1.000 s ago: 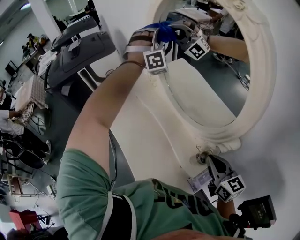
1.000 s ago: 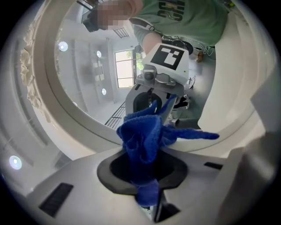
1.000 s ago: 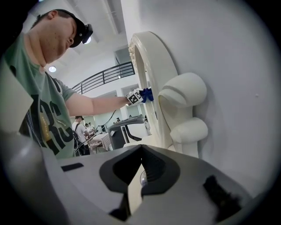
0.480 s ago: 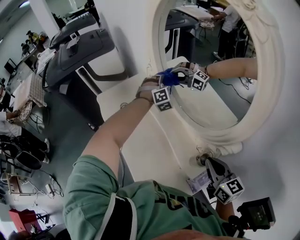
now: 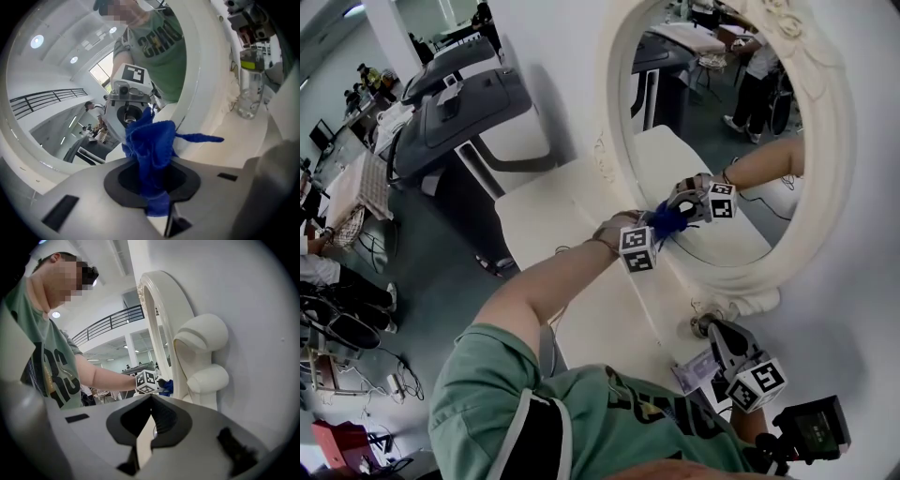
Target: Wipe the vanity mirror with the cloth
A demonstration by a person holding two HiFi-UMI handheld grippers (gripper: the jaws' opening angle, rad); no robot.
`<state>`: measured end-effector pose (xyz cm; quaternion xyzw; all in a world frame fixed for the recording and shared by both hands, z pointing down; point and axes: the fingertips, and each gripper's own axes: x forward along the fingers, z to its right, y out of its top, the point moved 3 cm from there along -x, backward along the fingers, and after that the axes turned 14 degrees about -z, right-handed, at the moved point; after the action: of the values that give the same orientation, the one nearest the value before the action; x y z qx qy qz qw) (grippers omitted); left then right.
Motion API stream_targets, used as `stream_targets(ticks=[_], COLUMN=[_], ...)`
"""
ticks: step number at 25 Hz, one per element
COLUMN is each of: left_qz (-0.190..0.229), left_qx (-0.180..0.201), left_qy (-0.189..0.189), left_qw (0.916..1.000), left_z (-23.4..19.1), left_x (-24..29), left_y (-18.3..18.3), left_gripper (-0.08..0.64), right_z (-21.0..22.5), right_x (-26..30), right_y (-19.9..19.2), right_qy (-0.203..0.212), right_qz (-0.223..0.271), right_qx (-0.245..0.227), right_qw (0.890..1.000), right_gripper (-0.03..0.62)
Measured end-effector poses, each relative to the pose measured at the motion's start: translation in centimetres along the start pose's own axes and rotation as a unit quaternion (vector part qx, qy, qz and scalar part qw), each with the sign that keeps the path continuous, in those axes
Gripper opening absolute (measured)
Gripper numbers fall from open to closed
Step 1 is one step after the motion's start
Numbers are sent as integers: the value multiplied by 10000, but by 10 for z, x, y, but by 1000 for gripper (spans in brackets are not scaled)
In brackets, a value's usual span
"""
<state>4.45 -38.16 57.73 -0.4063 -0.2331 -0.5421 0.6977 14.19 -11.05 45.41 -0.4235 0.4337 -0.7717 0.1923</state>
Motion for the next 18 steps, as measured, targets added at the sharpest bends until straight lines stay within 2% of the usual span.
stream_targets(ticks=[4, 6, 8, 10, 13, 15, 16, 18], left_qz=[209, 381, 711, 1177, 1848, 2093, 2143, 2129], left_qx=[-304, -766, -1387, -2037, -2767, -2937, -2980, -3022], left_qy=[-514, -544, -320, 126, 1096, 1855, 2125, 2450], left_qw=[9980, 9948, 9873, 9718, 9366, 9141, 9056, 8963], left_z=[1, -16, -58, -120, -223, -285, -310, -344], left_x=[-9, -20, -42, -79, -148, -193, -209, -228], left_y=[2, -6, -13, -15, -12, -8, -6, -2], left_gripper=[86, 87, 87, 87, 88, 89, 88, 88], right_z=[-4, -6, -4, 0, 3, 6, 8, 12], right_x=[-3, -6, -9, -11, -12, -14, -15, -18], right_y=[4, 7, 10, 11, 7, 5, 4, 3], right_qy=[-83, -91, -122, -144, -152, -173, -194, -240], right_qz=[3, 92, 178, 236, 290, 342, 370, 429], right_qx=[-137, -173, -198, -218, -200, -167, -150, -111], right_qw=[9999, 9998, 9996, 9994, 9993, 9991, 9990, 9987], right_gripper=[12, 12, 12, 12, 12, 12, 12, 12])
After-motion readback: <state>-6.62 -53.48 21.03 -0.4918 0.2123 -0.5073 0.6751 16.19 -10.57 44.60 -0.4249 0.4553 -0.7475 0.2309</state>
